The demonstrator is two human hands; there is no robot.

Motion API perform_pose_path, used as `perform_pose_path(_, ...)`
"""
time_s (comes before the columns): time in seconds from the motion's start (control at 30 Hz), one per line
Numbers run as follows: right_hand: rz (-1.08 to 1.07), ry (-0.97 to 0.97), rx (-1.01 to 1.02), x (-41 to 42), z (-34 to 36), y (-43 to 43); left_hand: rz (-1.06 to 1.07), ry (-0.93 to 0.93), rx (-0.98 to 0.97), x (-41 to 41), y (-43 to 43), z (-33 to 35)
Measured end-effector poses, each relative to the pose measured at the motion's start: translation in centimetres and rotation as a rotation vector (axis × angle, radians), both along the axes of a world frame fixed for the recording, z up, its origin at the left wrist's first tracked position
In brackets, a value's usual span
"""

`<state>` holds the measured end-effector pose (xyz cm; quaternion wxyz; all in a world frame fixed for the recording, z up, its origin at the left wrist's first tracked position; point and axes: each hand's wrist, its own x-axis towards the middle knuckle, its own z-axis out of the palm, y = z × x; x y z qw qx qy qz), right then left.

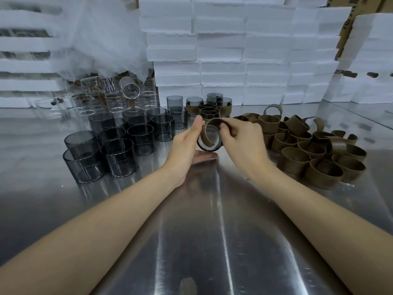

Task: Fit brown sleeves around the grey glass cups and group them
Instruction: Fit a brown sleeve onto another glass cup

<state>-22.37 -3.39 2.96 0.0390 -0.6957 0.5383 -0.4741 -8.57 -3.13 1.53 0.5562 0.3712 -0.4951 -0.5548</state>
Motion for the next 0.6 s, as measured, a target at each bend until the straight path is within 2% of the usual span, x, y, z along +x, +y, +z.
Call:
perform_pose_path(0.1, -0.016, -0.107, 0.0, 0.21, 0.21, 0.33, -0.042, -0.005, -0.032, -0.17, 0.13, 0.06)
perform_pose_path(0.23, -0.03, -0.142, 0.033, 0.28, 0.15, 0.23, -0.042, -0.016, -0.043, -0.18, -0.18, -0.11)
perform_pose_path(0.47, 0.123, -0.343, 0.044, 0.34, 0.01, -0.02, -0.018, -0.08, -0.117, -0.31, -0.34, -0.39)
perform_pose_path(0.6, 0.144, -0.355, 0.099, -0.17, 0.19, -0.36, -0.015, -0.08, -0.13, -0.17, -0.52, -0.62)
